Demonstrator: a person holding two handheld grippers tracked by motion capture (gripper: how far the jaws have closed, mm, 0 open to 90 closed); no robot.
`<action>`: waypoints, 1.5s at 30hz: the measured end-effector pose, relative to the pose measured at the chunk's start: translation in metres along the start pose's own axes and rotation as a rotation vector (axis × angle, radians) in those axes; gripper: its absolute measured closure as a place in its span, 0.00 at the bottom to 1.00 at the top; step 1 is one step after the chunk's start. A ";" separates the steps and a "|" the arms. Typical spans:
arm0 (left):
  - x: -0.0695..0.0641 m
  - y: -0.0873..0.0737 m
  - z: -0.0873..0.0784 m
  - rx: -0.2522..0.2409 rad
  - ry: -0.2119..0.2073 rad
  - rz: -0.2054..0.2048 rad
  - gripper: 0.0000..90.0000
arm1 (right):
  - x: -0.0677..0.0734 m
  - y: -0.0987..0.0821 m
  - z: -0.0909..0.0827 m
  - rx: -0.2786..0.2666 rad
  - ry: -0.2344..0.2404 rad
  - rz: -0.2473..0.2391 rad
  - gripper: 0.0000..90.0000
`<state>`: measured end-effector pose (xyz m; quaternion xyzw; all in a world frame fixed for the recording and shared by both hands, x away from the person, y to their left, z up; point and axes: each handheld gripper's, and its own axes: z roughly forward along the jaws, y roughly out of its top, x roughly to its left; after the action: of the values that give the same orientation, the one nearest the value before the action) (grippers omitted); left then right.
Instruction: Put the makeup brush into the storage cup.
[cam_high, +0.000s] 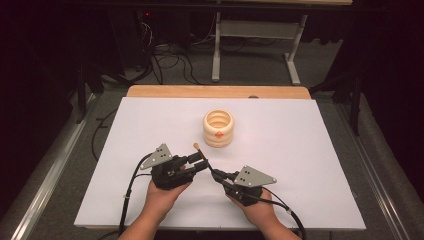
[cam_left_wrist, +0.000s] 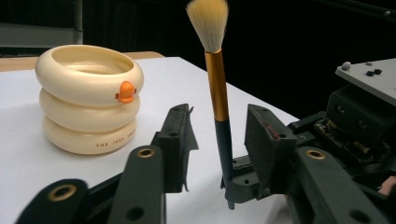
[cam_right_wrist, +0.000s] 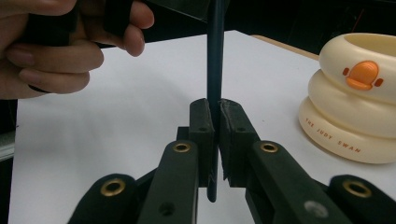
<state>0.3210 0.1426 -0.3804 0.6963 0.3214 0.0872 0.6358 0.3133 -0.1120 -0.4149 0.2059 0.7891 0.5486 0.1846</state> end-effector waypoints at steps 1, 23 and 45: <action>0.000 0.000 0.000 -0.001 -0.001 -0.002 0.72 | 0.001 0.000 0.001 0.001 -0.001 -0.001 0.96; 0.002 -0.001 -0.002 -0.012 -0.029 -0.011 0.87 | 0.002 -0.001 0.002 -0.002 0.004 -0.018 0.96; 0.002 -0.001 -0.002 -0.022 -0.059 0.003 0.92 | 0.003 -0.001 0.002 0.000 -0.002 -0.018 0.96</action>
<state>0.3214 0.1450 -0.3818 0.6919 0.3005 0.0713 0.6526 0.3121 -0.1090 -0.4167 0.1993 0.7908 0.5465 0.1904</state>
